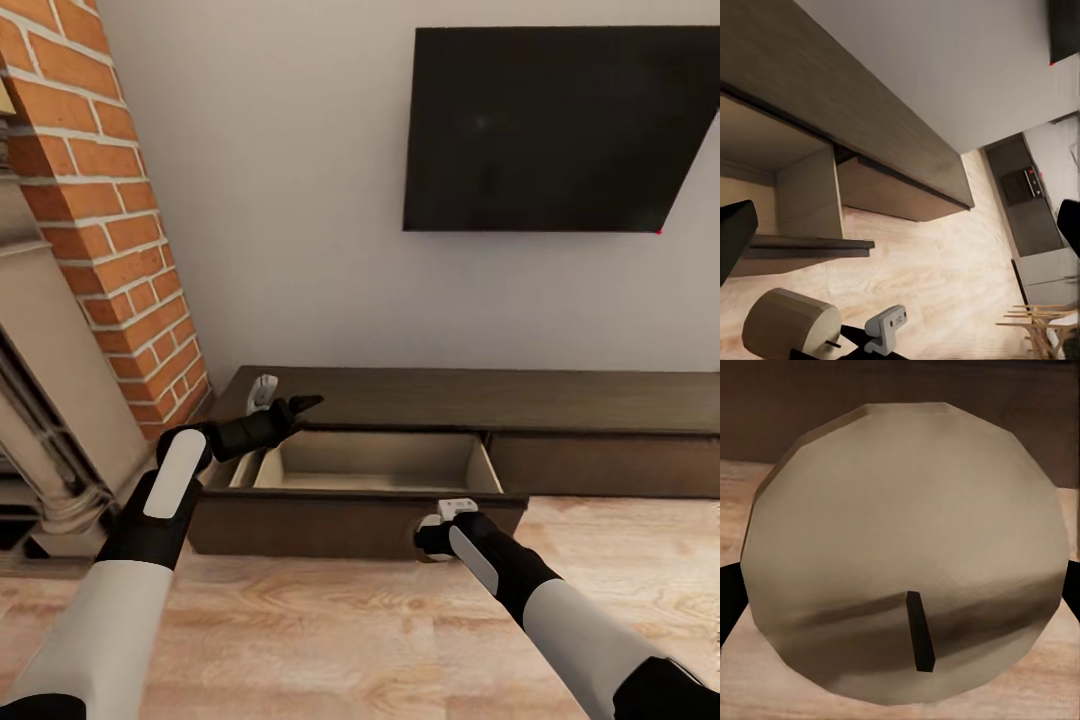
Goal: Place each of the two pumpkins and all three candles from the living room inside a cabinet in the living room (use any cabinet), then make sure every cabinet is closed, and position the cauldron so it is next to a table in the living room.
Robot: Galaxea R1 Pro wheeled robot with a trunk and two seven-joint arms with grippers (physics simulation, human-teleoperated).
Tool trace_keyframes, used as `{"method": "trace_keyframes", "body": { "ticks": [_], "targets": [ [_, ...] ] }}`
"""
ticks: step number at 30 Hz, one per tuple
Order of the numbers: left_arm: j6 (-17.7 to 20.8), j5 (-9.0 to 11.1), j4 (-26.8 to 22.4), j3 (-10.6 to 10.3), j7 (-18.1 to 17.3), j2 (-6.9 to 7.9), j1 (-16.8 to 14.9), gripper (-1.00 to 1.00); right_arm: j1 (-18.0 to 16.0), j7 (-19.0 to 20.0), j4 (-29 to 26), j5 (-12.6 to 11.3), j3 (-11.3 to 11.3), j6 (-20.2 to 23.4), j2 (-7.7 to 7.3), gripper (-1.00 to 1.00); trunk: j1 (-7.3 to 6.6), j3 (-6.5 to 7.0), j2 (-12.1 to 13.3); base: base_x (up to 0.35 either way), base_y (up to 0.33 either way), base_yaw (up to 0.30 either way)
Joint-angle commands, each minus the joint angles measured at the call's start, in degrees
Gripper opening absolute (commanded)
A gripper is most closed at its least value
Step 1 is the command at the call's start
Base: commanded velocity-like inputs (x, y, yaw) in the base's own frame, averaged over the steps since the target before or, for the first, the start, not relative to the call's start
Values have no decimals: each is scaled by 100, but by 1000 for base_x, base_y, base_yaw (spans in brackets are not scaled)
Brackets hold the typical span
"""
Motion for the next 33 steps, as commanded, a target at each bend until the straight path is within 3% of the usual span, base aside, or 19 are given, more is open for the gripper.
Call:
{"method": "trace_keyframes", "body": {
  "ticks": [1, 5, 8, 12, 28, 33],
  "targets": [
    [0, 0, -2, 0, 0, 0, 0, 100, 0, -2, -1, 7, -1, 0, 0, -100, 0, 2, 0, 239, 190, -286],
    [0, -5, -6, -78, 0, 0, 0, 100, 1, -16, -1, 12, -1, -5, -2, -100, 0, 7, 0, 260, 173, -179],
    [-5, -8, -13, -414, 0, 0, 0, 100, 1, -15, 2, 13, -1, -8, -7, -100, 0, 7, 0, 231, 85, -23],
    [-126, -9, -21, -551, 0, 0, 0, 100, 1, -7, 29, 16, -1, -9, -8, -100, 0, 7, 0, 61, 18, -5],
    [-176, -18, -28, -538, 9, 61, -2, 100, -3, 6, -114, 6, -8, 116, -26, -100, 0, 7, 0, 1, 0, 0],
    [-176, -18, -26, -526, 9, 69, -5, 100, -3, 156, -467, -49, -9, 704, -48, -100, 0, 7, 0, 0, 0, 0]
  ]
}}
